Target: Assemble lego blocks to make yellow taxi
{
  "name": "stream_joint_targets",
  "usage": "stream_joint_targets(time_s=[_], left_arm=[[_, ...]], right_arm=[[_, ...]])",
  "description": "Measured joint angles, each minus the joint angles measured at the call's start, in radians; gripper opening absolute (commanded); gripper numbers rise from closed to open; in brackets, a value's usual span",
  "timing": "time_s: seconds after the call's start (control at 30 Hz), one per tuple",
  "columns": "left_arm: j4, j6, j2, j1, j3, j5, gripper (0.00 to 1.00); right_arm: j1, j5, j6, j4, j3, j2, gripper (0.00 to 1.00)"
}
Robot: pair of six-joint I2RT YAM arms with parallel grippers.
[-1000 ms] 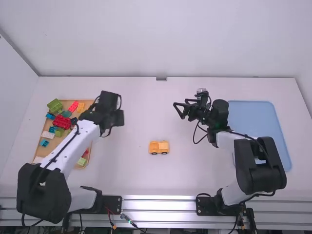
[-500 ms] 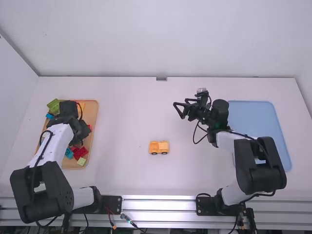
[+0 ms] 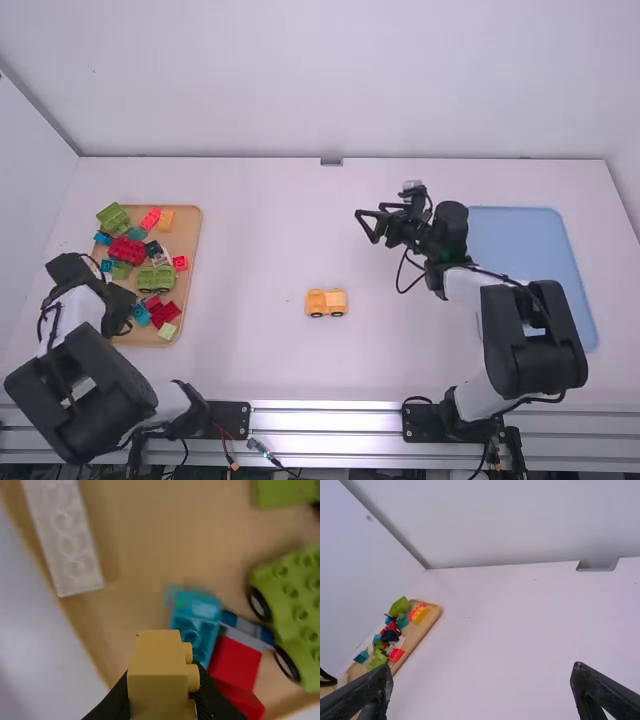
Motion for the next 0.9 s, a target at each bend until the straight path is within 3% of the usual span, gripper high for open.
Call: stream_joint_targets(time_s=[0.17,0.6,0.67,0.7,0.77,0.83,0.9], left_arm=[[0.019,0.009,0.074,0.115,0.01,0.02,0.02],[0.034,0.056,0.349,0.118,0.198,0.032,0.02],[0.043,0.069,0.365,0.118,0.204,0.032,0.11],[0.042,0.079,0.37,0.117,0.205,0.032,0.22],[0.045,0.089,0.37,0.118,0.205,0.032,0.31],[0.056,0.092,0.37,0.118,0.205,0.033,0.49],[0.061,0.095,0.37,0.117,0.205,0.04,0.57]], right_arm=[[0.0,-0.001,-0.036,-0.084,0.038,0.0,0.93],[0.0,0.0,-0.06,-0.105,0.053,0.0,0.94],[0.0,0.001,-0.061,-0.106,0.053,0.0,0.94],[0.0,0.001,-0.061,-0.105,0.053,0.0,0.94],[0.0,0.002,-0.062,-0.105,0.053,0.0,0.94],[0.0,0.003,-0.064,-0.106,0.053,0.0,0.94],[0.0,0.003,-0.066,-0.105,0.053,0.0,0.94]])
